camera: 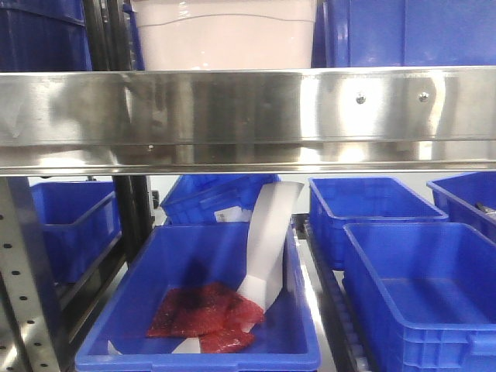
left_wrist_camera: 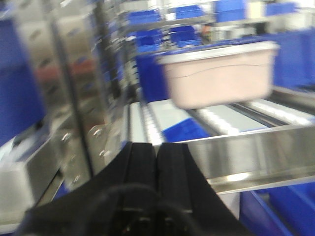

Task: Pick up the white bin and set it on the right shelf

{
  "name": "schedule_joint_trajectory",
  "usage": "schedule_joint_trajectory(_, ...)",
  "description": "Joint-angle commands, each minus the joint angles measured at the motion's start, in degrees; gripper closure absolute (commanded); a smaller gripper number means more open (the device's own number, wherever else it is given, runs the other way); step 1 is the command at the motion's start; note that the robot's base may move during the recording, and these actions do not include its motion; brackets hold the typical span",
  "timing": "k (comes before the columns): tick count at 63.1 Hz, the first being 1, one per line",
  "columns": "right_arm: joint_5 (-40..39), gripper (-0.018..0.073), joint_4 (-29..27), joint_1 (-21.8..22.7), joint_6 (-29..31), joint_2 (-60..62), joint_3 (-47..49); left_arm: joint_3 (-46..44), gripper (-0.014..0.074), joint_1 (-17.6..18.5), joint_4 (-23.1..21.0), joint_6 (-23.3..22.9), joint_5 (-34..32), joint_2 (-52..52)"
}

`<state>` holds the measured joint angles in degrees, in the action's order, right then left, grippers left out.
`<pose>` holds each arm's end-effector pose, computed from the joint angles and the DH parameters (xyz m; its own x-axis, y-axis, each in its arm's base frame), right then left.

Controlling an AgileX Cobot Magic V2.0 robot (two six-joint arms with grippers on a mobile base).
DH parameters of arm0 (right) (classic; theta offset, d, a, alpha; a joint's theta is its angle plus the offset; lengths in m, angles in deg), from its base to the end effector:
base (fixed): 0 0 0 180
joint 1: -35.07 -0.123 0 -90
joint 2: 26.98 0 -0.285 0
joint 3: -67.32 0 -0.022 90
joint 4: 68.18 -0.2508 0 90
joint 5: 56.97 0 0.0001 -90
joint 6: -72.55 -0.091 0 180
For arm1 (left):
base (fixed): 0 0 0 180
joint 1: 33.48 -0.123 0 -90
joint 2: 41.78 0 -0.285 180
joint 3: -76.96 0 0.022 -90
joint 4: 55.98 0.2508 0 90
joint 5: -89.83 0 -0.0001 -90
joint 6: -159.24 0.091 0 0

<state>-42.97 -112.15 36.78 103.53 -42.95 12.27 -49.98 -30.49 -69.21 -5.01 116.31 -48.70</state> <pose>0.0451 0.0140 0.3174 0.1209 0.2036 -0.9716 -0.1656 0.9692 0.1825 0.0130 -0.0100 0.3083 0.0825 0.0629 -0.9946 0.1483 0.9861 0.0746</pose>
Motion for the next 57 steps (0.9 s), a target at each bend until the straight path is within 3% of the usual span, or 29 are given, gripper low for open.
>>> schedule_joint_trajectory(1,-4.08,0.0491,-0.80,0.26,0.30,-0.62,1.54,0.56,0.0713,0.41,7.59,-12.41,-9.19,-0.78)
schedule_joint_trajectory(5,-4.08,0.0491,-0.80,0.26,0.30,-0.62,1.54,3.10,0.0713,0.41,13.23,-17.41,-13.83,-0.78)
schedule_joint_trajectory(10,-4.08,0.0491,-0.80,0.26,0.30,-0.62,1.54,7.10,0.0713,0.41,16.03,-20.13,-21.04,-0.78)
schedule_joint_trajectory(15,-4.08,0.0491,-0.80,0.26,0.30,-0.62,1.54,12.54,0.0714,0.30,15.87,-20.13,-26.48,-0.78)
schedule_joint_trajectory(40,-4.08,0.0491,-0.80,0.26,0.30,-0.62,1.54,27.16,0.0714,0.30,9.49,-19.46,-29.92,0.46)
schedule_joint_trajectory(48,-4.01,0.0491,-0.80,0.26,0.30,-0.62,1.54,27.05,0.0713,0.30,9.36,-16.77,-27.63,0.46)
schedule_joint_trajectory(57,-4.01,0.0491,-0.80,0.26,0.30,-0.62,1.54,27.05,0.0713,0.30,8.35,-16.62,-30.27,0.46)
